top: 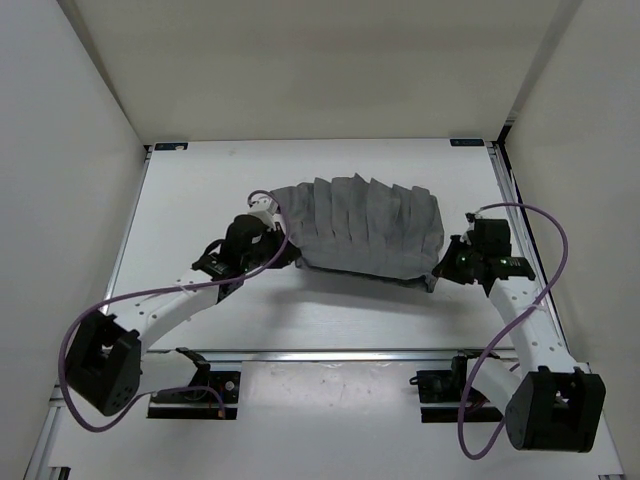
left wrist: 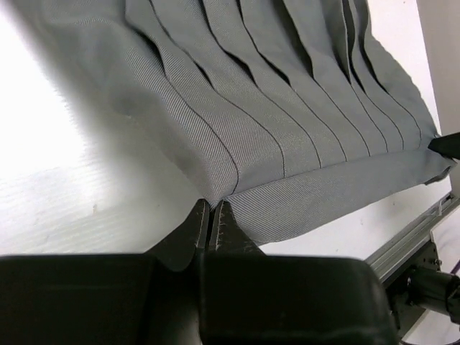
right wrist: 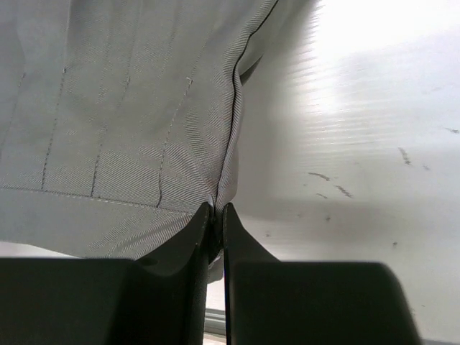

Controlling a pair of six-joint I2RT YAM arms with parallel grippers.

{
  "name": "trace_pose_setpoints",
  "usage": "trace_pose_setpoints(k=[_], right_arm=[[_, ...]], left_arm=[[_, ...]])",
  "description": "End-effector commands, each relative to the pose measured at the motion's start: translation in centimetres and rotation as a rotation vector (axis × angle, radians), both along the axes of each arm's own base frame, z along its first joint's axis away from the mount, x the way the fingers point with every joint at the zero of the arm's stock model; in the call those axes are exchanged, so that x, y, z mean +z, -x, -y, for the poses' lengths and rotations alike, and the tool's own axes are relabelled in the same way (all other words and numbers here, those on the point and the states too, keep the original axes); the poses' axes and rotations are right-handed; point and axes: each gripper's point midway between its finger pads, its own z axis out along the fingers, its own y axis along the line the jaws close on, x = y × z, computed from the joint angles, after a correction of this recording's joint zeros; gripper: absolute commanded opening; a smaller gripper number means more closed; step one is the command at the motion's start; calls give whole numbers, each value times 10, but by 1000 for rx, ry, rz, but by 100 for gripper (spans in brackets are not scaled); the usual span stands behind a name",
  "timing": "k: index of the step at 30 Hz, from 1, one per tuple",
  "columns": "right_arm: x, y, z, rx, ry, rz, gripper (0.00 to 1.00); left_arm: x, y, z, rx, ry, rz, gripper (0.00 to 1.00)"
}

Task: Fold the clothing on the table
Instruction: Flatten the skirt out

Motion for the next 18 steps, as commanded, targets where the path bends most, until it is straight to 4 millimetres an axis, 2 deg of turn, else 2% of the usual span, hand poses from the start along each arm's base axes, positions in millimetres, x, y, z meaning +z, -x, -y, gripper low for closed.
trace_pose_setpoints(k=[1,4,5,8,10,11,12,13,15,17,18], right_arm=[[7,-9,7,-5,67,35,0],[20,-15,0,9,49,92,0],[23,-17,-2,12,42,100,0],[55,-38,-6,19,14,177,0],[70,-56,-11,33,21,201,0],[82,-66,-12,41,24,232,0],[99,-79,-14,48,24,271,0],[106,-86,-15,52,25,298,0],[138,-101,-24,87,31,396,0],[164,-108,-26,84,44,476,0],[177,-107,-28,87,39,513,0]], left_arm=[[-31,8,-40,81,-93,-57,0],[-34,11,-46,86,-82,-51,0],[-28,7,-47,88,-75,-44,0],[-15,-13,-49,97,-104,-18,0],[10,-41,-45,99,-105,10,0],[11,-45,-46,93,-120,0,0],[24,-56,-43,96,-115,10,0],[44,-68,-39,95,-94,45,0],[68,-77,-41,103,-81,80,0],[105,-79,-40,103,-52,153,0],[109,-76,-41,103,-50,156,0]])
